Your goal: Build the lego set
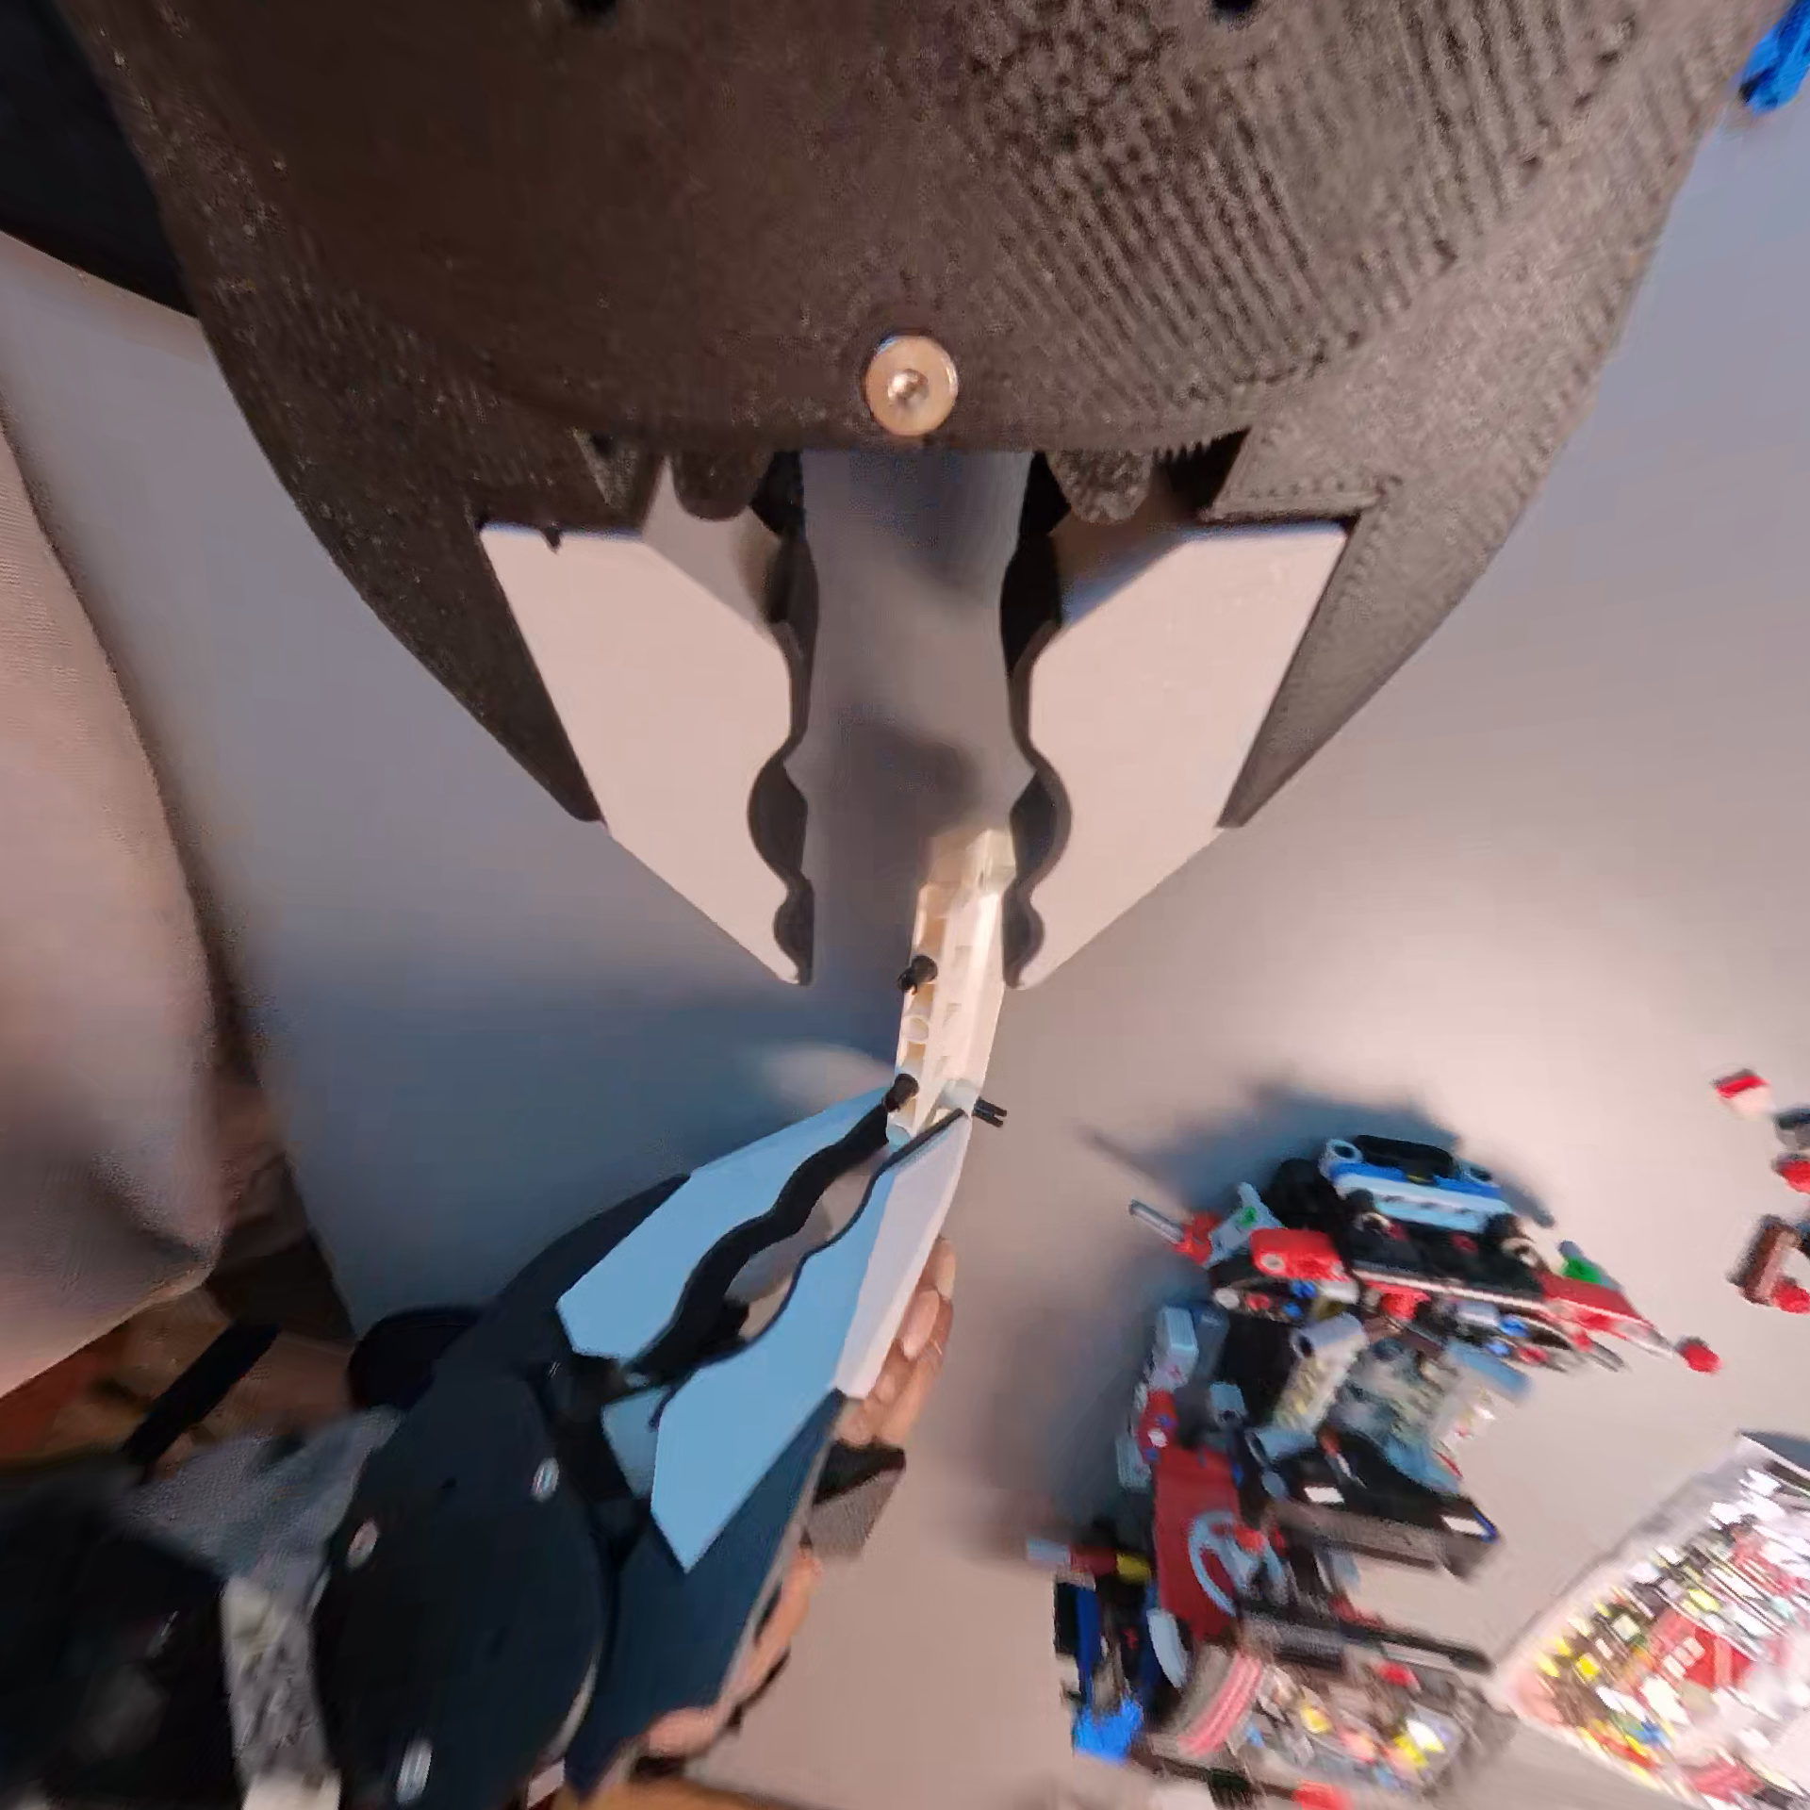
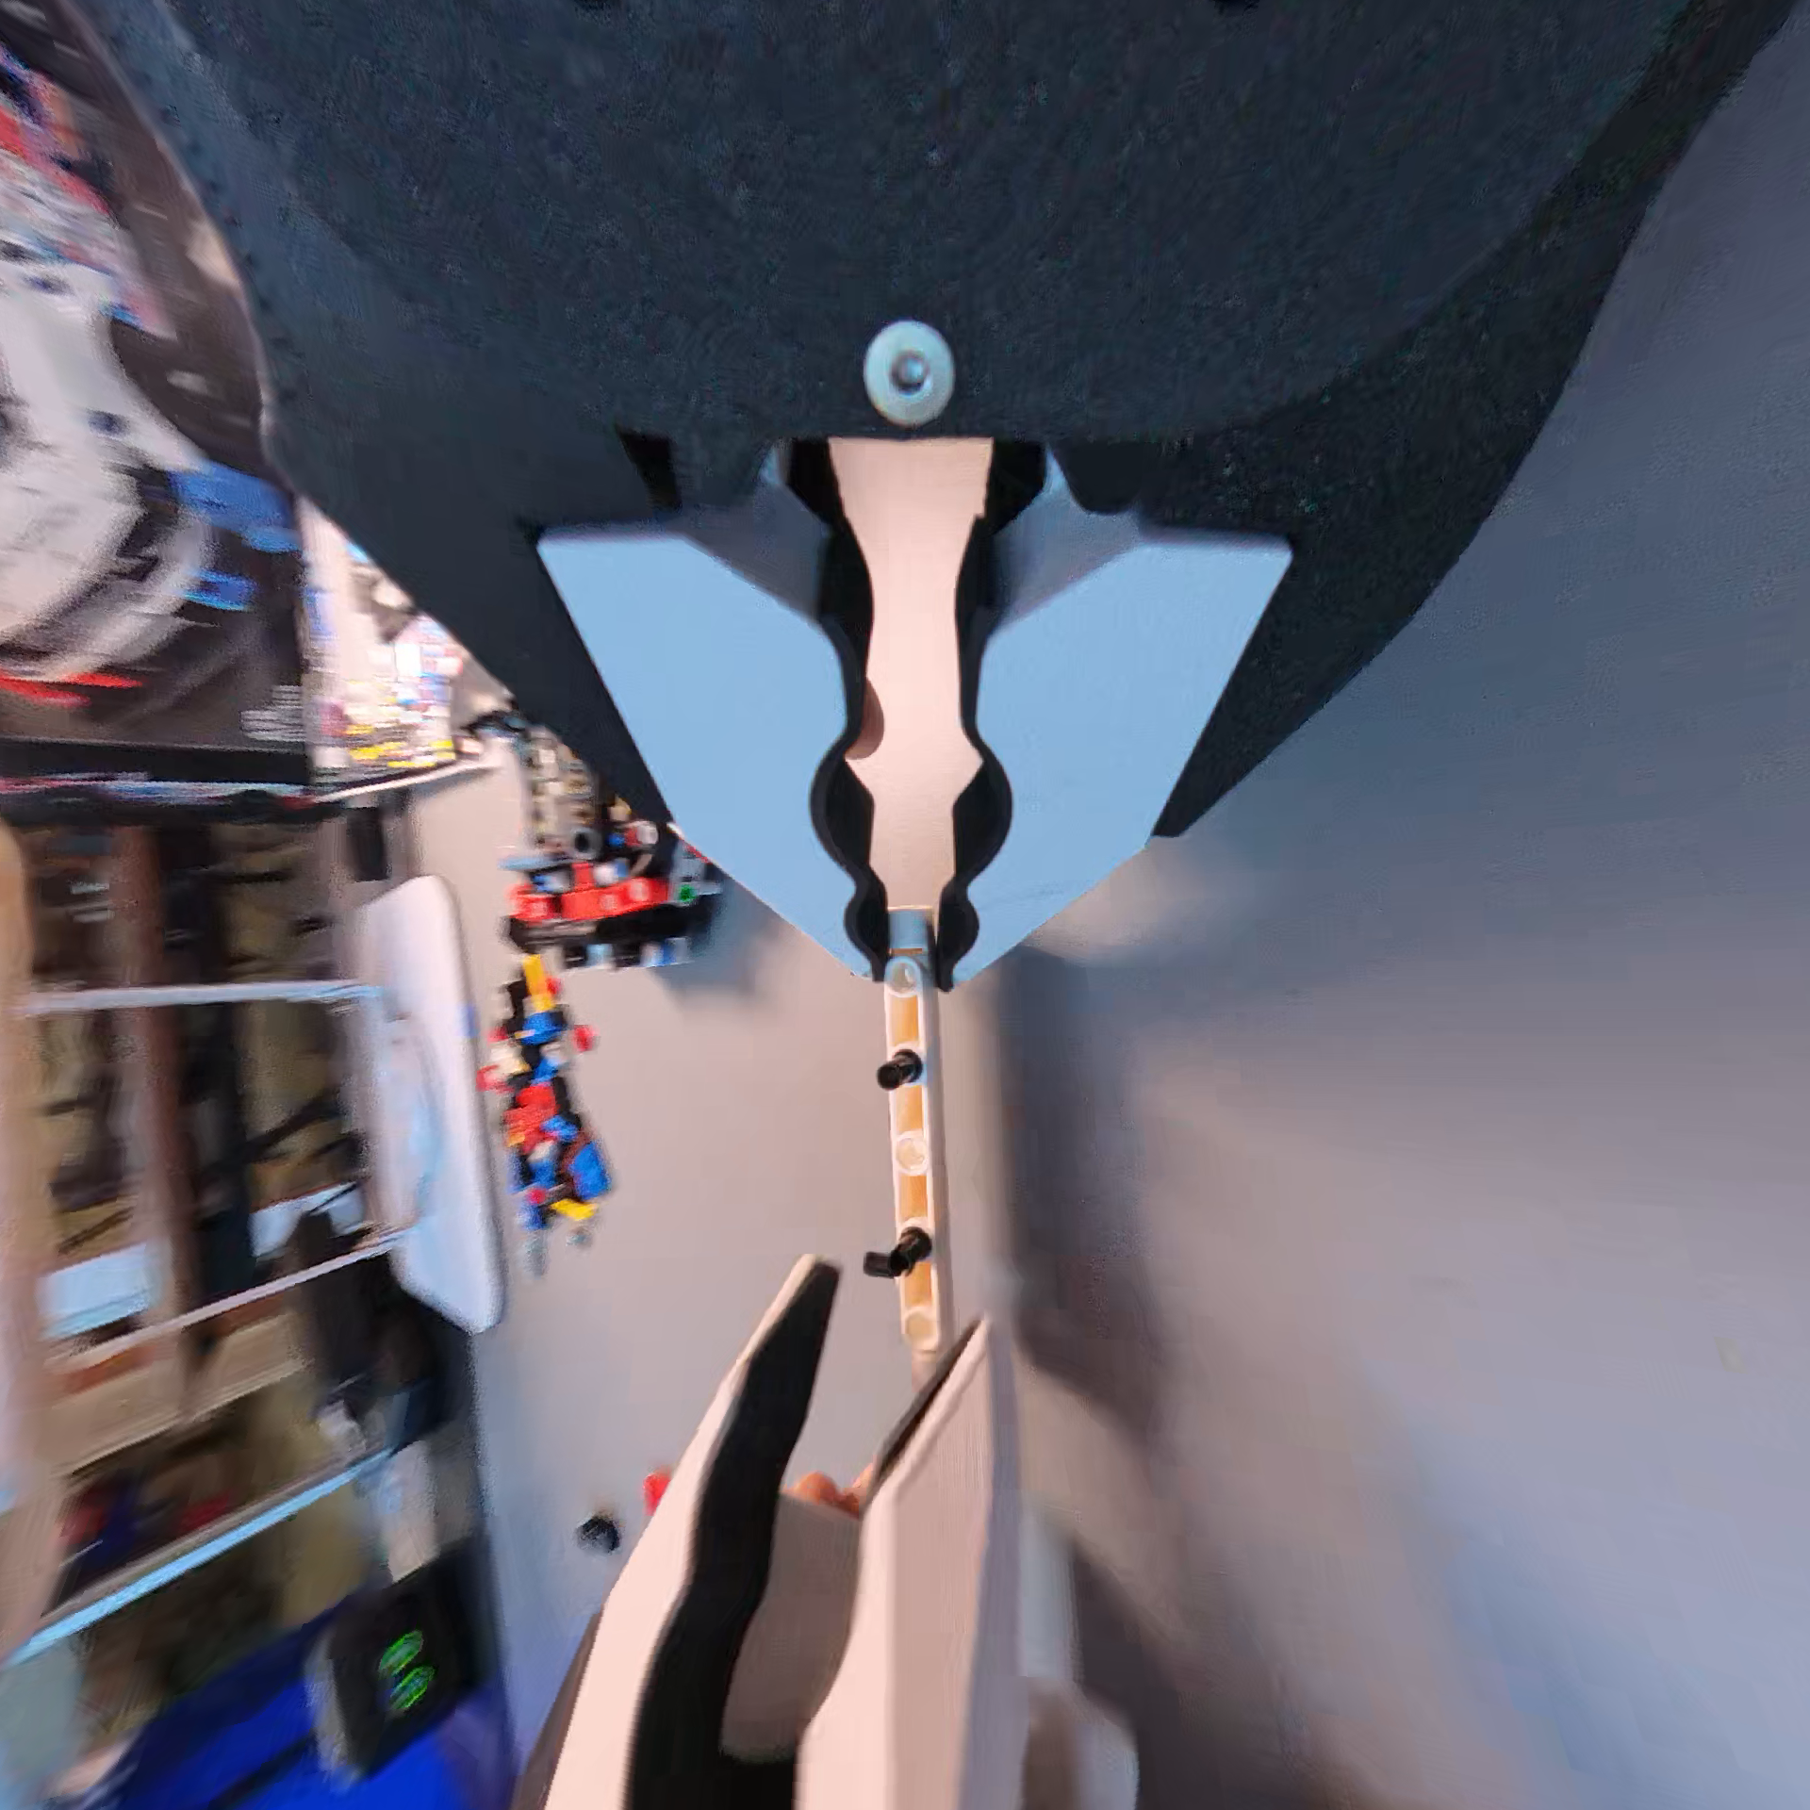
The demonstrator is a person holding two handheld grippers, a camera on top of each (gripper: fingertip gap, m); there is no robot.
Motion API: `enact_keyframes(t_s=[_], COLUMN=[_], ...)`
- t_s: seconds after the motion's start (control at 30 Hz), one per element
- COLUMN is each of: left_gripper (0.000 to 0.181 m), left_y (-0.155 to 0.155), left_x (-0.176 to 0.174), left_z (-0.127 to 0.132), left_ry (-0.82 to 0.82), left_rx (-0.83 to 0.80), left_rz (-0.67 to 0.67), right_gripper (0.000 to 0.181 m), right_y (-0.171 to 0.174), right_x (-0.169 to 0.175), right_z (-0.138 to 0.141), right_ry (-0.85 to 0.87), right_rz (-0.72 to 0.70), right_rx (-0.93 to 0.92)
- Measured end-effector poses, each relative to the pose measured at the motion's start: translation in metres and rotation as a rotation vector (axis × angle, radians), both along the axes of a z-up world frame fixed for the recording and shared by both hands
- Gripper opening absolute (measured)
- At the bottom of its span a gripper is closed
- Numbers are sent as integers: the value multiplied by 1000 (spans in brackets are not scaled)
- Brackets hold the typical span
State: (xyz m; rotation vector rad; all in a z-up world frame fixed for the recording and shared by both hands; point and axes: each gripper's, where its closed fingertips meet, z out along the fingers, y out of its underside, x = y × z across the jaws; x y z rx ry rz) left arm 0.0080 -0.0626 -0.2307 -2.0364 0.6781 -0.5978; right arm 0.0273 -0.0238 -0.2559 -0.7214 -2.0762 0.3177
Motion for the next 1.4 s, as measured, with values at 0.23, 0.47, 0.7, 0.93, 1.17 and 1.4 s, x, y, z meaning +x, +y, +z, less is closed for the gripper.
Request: enact_keyframes(t_s=[0.23,0.47,0.7,0.93,1.17,1.4], left_gripper=[56,42,27,27,26,47], left_y=[-10,-1,-1,-4,-1,1], left_x=[-27,-14,-21,-38,-43,-49], left_z=[20,28,24,-11,-37,-17], left_ry=[-159,-192,-140,166,347,220], left_rx=[84,81,102,100,62,129], left_rz=[121,115,148,169,169,218], right_gripper=[6,7,8,33,32,31], right_y=[12,6,2,-1,9,21], right_x=[4,-5,-20,-9,-5,-7], right_z=[37,42,49,50,70,77], right_ry=[347,368,415,267,299,324], right_rz=[21,81,149,115,76,47], right_rx=[259,255,250,-459,-779,-875])
